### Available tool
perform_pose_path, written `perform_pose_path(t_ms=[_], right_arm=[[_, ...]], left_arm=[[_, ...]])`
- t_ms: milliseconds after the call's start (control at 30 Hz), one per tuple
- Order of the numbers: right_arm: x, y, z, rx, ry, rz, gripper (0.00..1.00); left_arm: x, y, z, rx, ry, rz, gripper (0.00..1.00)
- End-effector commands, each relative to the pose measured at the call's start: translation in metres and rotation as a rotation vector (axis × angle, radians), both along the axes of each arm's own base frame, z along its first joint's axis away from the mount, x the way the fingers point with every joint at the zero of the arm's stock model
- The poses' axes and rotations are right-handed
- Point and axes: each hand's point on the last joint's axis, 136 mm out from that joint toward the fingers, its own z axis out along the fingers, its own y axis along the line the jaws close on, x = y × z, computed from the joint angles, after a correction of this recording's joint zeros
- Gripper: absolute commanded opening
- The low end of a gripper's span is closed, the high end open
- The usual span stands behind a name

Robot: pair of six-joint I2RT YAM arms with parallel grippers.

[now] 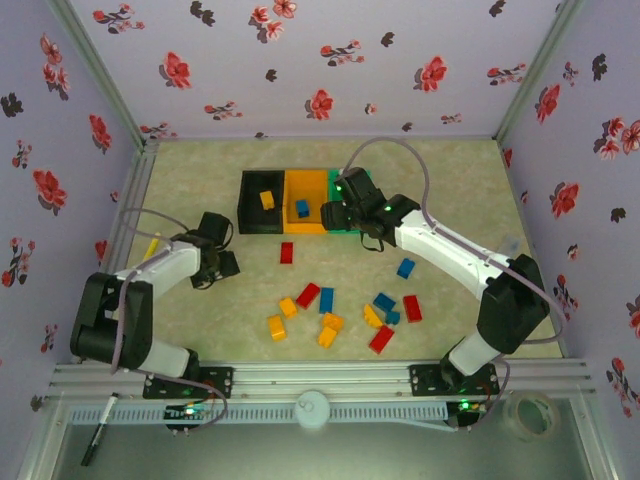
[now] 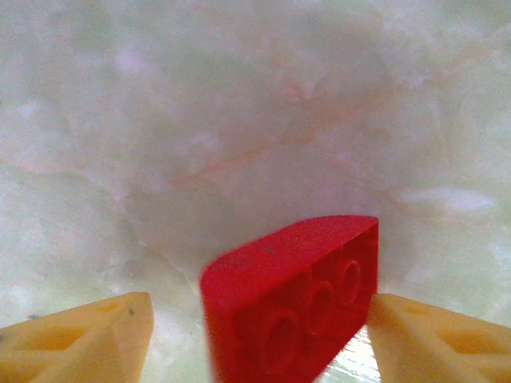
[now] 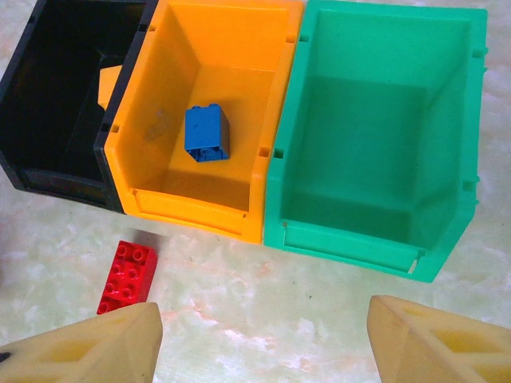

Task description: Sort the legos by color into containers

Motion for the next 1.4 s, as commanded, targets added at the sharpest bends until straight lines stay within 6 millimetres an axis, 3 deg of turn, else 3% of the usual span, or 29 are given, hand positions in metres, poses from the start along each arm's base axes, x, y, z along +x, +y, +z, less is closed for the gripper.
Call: perform_pose_path(t_ms=[0,433,567,900,1100,1367], right_arm=[[-0.002,-0.005,0.007,0.009,-0.014,-0.012,0.69],[-0.004,-0.007,0.005,0.000,-0.012,-0.014,0.68],[-0.005,-0.009,0.005,-0.004,-0.015,-0.019,0.68],[-0.006,-0.014,0.005,-0.016,-0.021,-0.027,0.67],[-0.006,-0.016,0.007,-0.015,-0.028,-0.038,0.66],[-0.008,-0.037,0.015,-0.017,-0.058,-0.083,0.66]], left_arm=[[0.010,-0.003,0.001,-0.010,-0.009,-0.010,0.64],[0.035,-0.009,0.000,-0.001,-0.026,-0.051,0.49],[0.044,-0.011,0.002,0.006,-0.038,-0.067,0.40],[0.050,-0.014,0.014,0.018,-0.047,-0.101,0.26],[0.051,-0.027,0.035,0.016,-0.070,-0.150,0.23],[0.067,-0.083,0.095,-0.021,-0.182,-0.278,0.22]])
